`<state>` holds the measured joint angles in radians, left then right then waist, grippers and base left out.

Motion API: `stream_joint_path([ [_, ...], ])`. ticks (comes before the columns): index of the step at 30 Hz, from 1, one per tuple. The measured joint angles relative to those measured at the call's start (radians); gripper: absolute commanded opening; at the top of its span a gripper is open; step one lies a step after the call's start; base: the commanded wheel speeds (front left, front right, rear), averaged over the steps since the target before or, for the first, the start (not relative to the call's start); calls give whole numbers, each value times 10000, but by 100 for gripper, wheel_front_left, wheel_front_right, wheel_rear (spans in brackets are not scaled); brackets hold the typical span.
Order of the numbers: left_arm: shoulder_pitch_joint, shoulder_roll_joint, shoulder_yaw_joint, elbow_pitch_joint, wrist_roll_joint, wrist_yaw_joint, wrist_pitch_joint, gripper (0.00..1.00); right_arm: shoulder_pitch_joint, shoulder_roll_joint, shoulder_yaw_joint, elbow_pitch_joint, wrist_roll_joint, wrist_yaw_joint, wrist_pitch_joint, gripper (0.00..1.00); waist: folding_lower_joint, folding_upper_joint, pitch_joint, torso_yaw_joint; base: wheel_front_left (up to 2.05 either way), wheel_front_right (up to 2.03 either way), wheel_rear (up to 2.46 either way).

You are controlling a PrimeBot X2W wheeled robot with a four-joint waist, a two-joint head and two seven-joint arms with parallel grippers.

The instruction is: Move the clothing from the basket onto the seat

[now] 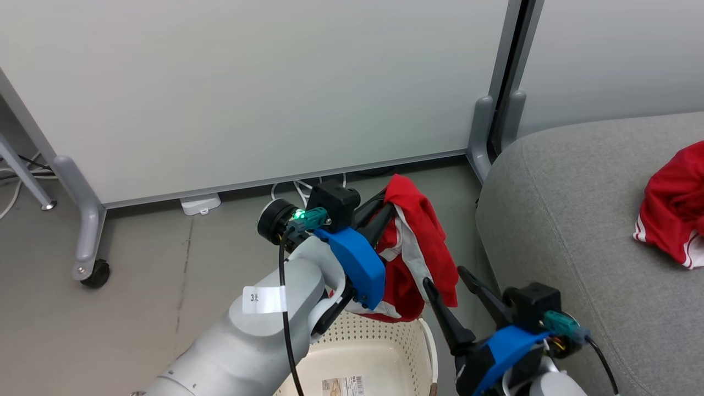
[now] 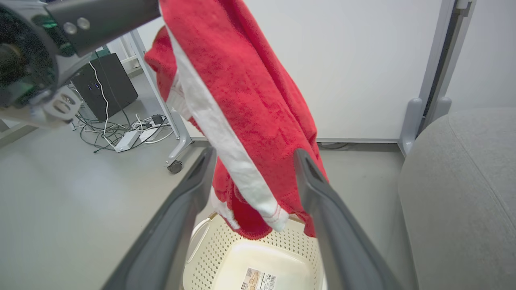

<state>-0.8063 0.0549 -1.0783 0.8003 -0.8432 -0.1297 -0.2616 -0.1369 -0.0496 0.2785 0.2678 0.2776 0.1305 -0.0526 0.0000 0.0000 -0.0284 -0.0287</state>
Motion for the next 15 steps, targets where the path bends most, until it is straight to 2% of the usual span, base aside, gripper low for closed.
stream_joint_path([
  [15, -128, -29, -293, -109, -219, 0, 0, 0, -2633, 2, 1208, 3049, 633, 0, -732, 100, 1, 0, 229, 93, 0, 0, 0],
])
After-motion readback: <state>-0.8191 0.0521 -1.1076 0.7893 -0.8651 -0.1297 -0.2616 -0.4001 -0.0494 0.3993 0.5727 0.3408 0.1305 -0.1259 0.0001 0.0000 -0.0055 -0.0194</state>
